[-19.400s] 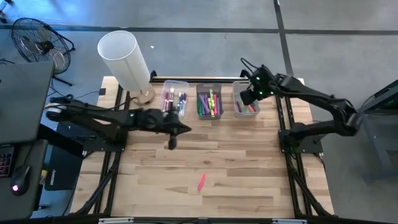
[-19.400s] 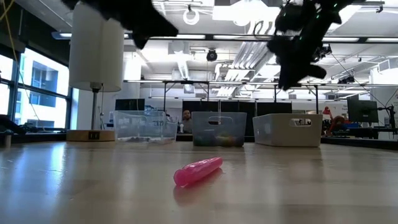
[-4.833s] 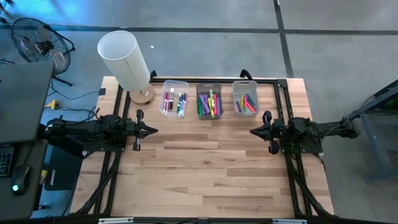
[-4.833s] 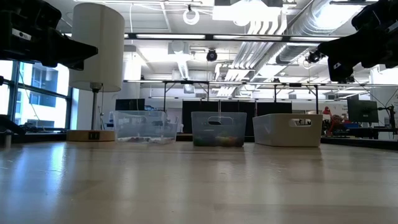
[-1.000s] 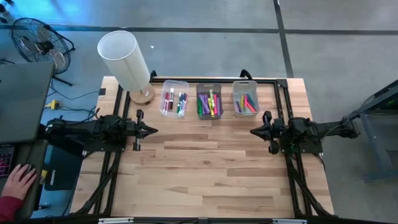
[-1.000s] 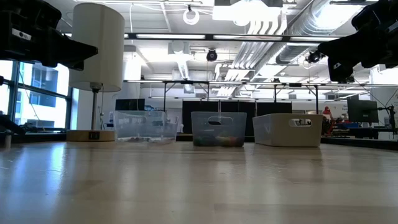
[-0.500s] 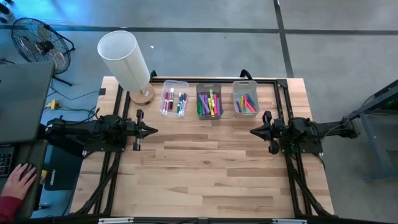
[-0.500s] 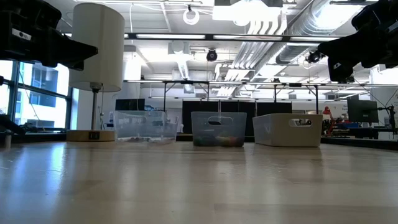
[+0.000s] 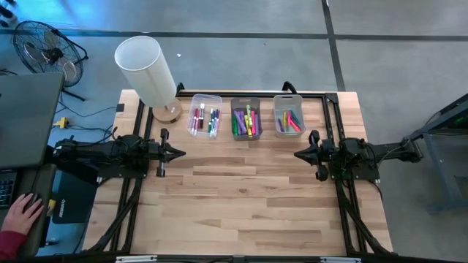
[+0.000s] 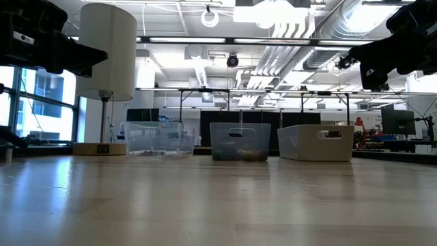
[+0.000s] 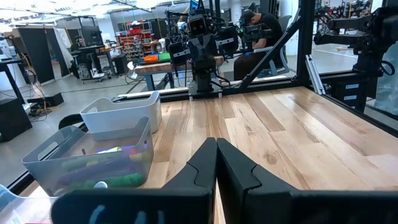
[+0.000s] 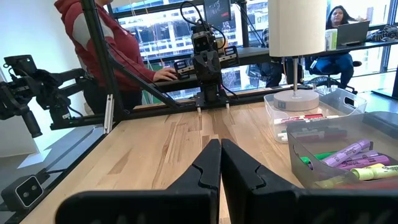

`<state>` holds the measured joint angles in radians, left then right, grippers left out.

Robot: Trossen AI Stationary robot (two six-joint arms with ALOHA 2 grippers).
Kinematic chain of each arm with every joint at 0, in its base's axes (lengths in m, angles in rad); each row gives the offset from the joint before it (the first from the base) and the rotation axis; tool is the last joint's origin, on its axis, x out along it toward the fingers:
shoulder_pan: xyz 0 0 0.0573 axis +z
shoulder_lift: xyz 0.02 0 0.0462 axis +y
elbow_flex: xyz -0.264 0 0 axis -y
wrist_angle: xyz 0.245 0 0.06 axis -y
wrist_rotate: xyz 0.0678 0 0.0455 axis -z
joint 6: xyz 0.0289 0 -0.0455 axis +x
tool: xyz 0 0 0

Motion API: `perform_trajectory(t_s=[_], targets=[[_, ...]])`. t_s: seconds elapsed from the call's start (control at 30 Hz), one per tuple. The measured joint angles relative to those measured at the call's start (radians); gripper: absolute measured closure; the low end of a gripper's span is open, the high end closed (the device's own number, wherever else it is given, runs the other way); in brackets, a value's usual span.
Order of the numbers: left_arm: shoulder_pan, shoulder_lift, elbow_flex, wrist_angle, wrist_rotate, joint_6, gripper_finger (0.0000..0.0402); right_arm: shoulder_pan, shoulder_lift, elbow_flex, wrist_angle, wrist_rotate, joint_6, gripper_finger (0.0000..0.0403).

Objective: Pick & Place Markers
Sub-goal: Return to Home Position

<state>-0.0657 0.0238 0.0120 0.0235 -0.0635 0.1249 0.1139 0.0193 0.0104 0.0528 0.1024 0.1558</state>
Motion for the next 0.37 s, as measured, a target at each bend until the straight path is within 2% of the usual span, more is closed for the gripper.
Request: perform_trajectory(t_s=[0.37], targets=[[0.000, 0.000, 0.000, 0.000, 0.000, 0.000, 0.0400, 0.000, 0.000, 0.000, 0.000, 0.000, 0.000, 0.0402]])
